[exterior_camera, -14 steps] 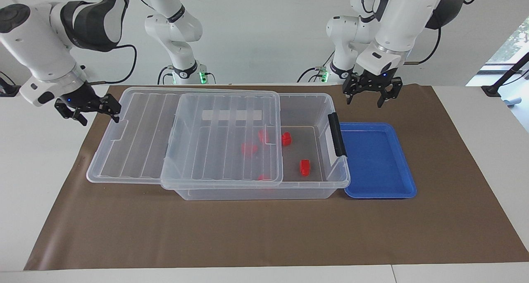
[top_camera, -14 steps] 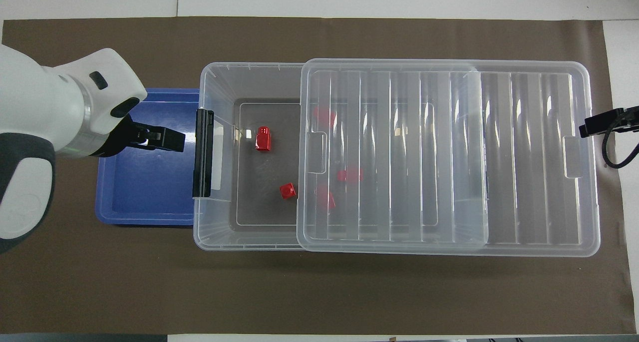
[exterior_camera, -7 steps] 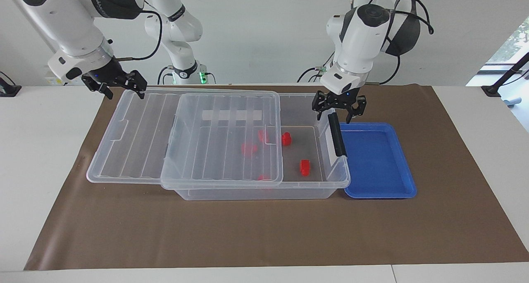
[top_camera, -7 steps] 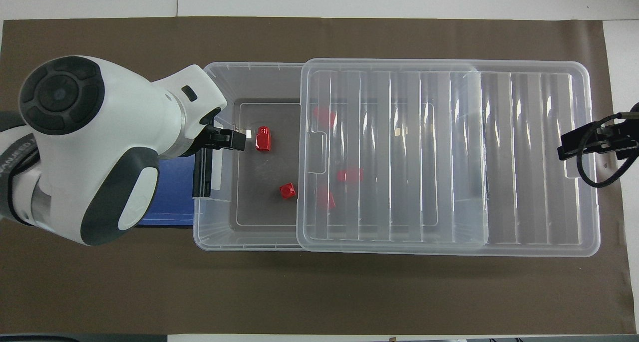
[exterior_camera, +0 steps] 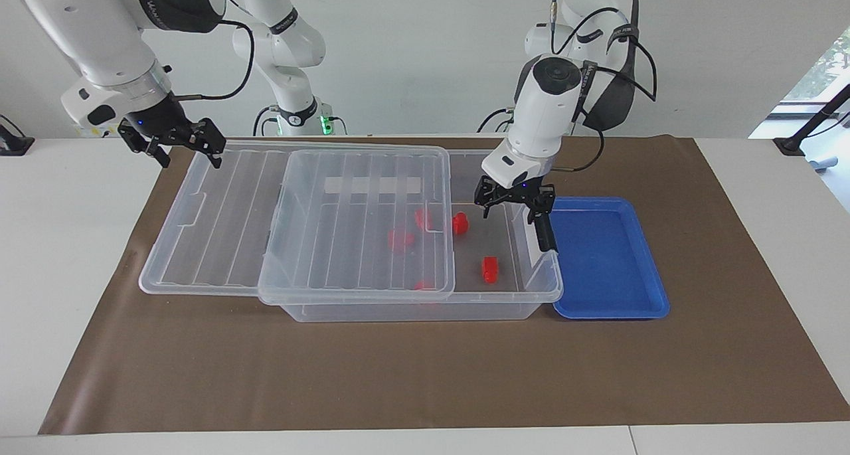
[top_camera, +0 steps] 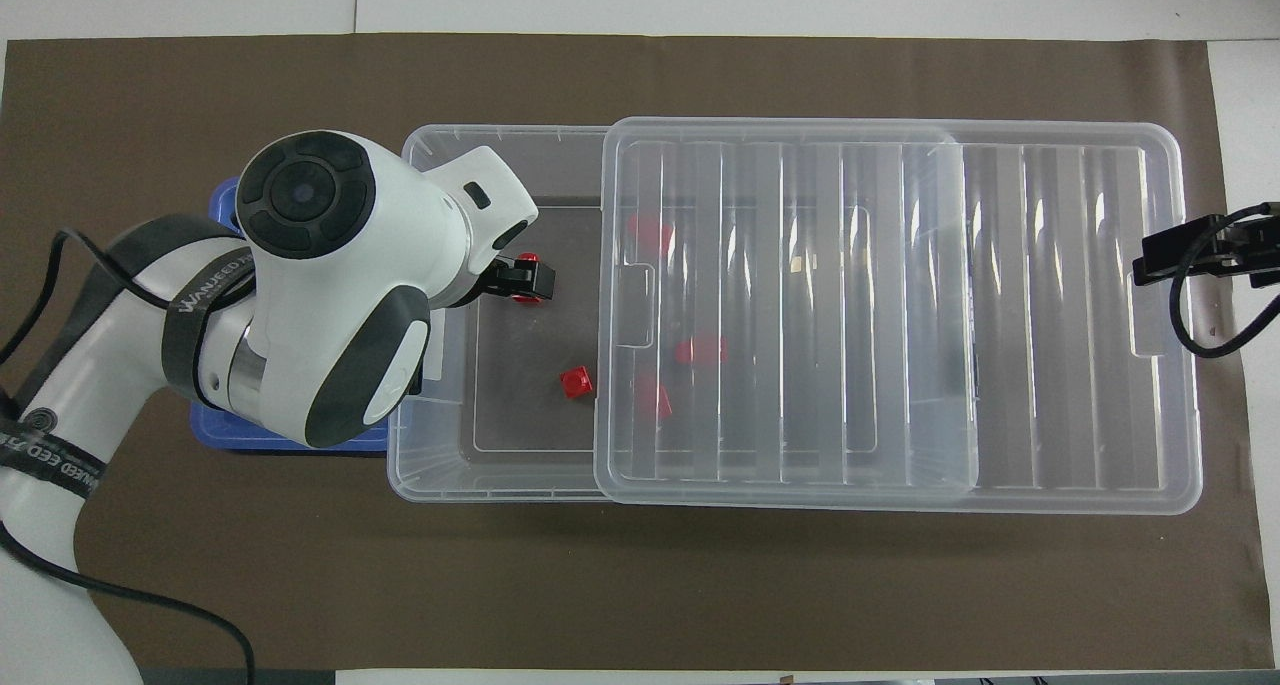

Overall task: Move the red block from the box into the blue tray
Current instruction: 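Reach the left gripper into the open box toward a red block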

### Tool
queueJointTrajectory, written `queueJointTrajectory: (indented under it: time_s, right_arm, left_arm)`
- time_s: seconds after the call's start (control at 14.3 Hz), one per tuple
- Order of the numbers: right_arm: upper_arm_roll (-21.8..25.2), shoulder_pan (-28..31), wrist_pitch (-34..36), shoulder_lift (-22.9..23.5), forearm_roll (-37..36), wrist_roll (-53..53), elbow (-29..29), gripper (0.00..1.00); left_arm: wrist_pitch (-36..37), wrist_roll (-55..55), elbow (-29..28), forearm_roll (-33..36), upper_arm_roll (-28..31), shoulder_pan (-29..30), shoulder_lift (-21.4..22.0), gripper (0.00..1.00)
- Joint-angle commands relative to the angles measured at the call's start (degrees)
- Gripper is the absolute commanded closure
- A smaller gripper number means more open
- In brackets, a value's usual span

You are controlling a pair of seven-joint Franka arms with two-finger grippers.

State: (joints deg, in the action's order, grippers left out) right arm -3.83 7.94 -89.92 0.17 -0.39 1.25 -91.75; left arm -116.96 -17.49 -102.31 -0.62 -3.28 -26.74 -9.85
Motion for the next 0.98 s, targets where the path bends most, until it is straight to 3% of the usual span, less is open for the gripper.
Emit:
queueJointTrajectory:
  time_s: [0.0, 0.63, 0.91]
  right_arm:
    - [-0.5, 0.3, -1.7, -0.7, -0.7, 0.4, -1.2, 0.0]
    - [-0.3, 0.2, -1.1, -0.7, -0.7, 0.6, -1.2, 0.0]
    - [-0.3, 0.2, -1.0, -0.7, -0.7, 0.6, -1.2, 0.0]
  left_arm:
    - [-2.7, -3.1, -0.4, 0.4, 0.7, -1.5, -1.4, 0.0]
    - [-14.3, -2.9, -6.1, 0.4, 0.6, -1.5, -4.4, 0.0]
    - [-16.1, -3.3, -6.1, 0.4, 0.7, -1.6, -7.7, 0.0]
